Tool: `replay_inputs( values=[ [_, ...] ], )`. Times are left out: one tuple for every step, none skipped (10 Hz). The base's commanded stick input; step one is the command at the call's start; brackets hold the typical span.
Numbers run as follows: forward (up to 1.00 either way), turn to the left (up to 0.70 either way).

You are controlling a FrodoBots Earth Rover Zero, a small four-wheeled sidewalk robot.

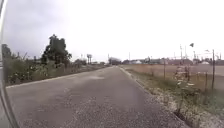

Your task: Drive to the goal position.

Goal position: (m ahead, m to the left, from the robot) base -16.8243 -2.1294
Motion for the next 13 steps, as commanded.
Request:
replay_inputs(
  values=[
    [0.07, 0.0],
    [0.07, 0.0],
    [0.08, 0.0],
    [0.08, 0.0],
    [0.07, 0.0],
    [0.07, 0.0],
    [0.08, 0.0],
    [0.08, 0.0],
    [0.08, 0.0],
    [0.08, 0.0],
    [0.08, 0.0],
    [0.08, 0.0],
    [0.08, 0.0]
  ],
)
